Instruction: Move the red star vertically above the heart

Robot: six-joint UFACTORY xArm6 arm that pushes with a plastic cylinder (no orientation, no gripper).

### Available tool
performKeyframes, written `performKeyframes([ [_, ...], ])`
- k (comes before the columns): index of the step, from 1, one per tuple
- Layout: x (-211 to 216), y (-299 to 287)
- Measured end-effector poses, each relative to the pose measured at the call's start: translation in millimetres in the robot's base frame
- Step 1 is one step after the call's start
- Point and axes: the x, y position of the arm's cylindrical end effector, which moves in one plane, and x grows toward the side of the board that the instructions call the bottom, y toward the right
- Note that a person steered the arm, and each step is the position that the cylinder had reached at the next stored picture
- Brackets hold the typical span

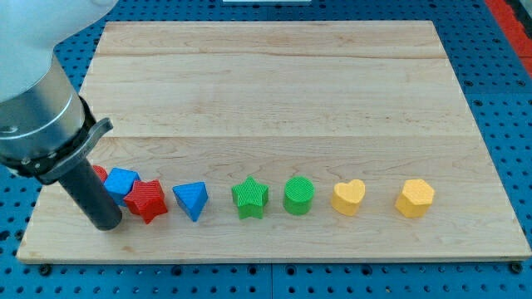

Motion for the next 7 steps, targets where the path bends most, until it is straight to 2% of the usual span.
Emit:
performKeyframes([
  [2, 0, 56],
  [3, -38, 83],
  [4, -45, 115],
  [5, -74, 133],
  [7, -101, 128],
])
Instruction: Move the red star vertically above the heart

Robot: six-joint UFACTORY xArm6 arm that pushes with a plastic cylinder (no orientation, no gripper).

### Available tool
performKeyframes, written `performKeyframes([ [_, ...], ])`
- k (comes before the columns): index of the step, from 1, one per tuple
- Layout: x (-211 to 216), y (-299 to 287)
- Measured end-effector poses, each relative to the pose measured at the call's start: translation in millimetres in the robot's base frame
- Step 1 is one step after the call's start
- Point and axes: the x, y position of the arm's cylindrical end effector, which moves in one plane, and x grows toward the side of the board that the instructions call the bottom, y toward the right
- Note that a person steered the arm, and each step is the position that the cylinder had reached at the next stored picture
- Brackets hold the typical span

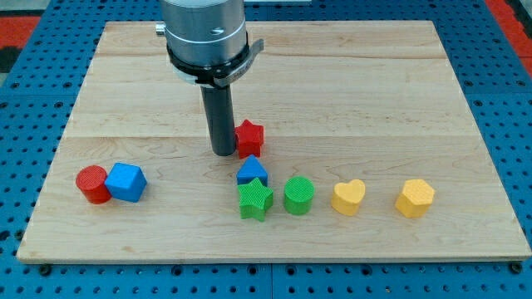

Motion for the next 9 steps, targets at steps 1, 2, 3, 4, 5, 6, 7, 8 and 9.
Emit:
performKeyframes([
  [1, -8, 34],
  [2, -15, 118],
  [3, -10, 189],
  [4, -7, 267],
  [5, 14, 330],
  [6, 81, 332],
  [7, 100, 290],
  [8, 99, 238],
  [9, 97, 229],
])
